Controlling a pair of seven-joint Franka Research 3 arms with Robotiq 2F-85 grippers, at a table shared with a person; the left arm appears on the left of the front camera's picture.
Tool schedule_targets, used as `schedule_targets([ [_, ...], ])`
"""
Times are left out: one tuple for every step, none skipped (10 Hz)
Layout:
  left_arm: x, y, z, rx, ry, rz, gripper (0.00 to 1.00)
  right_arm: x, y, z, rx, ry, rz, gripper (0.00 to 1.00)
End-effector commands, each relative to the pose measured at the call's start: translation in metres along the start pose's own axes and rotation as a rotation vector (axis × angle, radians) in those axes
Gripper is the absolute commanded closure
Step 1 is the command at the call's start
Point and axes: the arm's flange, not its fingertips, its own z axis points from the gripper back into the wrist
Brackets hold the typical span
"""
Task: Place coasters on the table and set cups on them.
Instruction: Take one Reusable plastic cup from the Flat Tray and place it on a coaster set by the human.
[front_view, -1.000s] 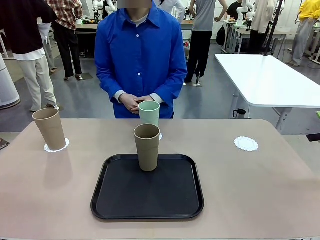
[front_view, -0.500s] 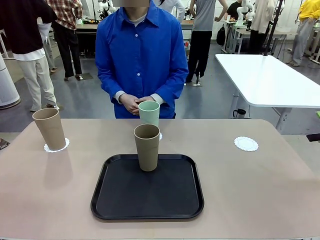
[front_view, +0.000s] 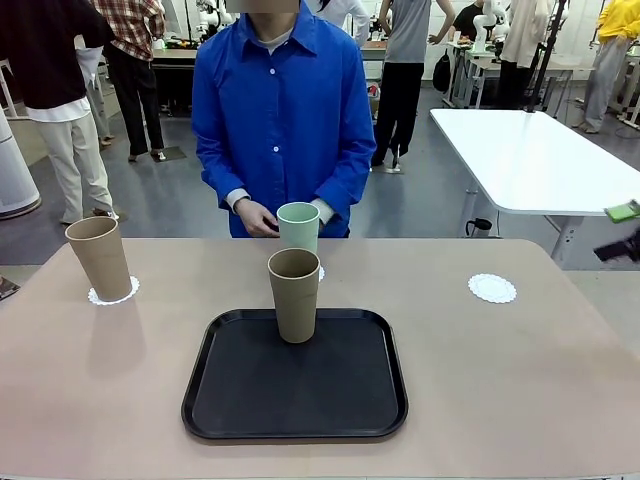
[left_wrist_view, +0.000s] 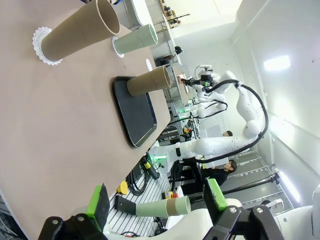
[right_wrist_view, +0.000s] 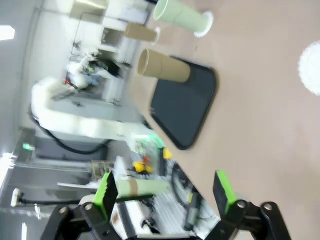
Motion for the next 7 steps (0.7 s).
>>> schedule_targets([
  [0.0,-0.004,0.0,0.012,-0.006,0.015,0.0,0.048,0.061,-0.027,-0.253,0.078,0.198,0.0],
  [0.0,-0.004,0.0,0.012,-0.006,0.015,0.0,0.058,0.094,-0.057,-0.357,0.123,0.296,0.0],
  [0.0,-0.004,0.0,0.012,-0.006,0.015,0.0,0.065,0.121,-0.092,-0.459,0.127,0.39,0.0],
  [0.0,-0.004,0.0,0.012,-0.006,0.015,0.0,0.064,0.136,-0.124,-0.52,0.191,0.476,0.0],
  [0.0,-0.004,0.0,0.012,-0.006,0.015,0.0,0.064,0.147,-0.164,-0.56,0.307,0.563,0.0],
  [0.0,-0.004,0.0,0.012,-0.006,0.015,0.0,0.064,0.148,-0.19,-0.562,0.368,0.607,0.0],
  [0.0,-0.004,0.0,0.012,-0.006,0.015,0.0,0.063,0.146,-0.218,-0.564,0.424,0.67,0.0],
])
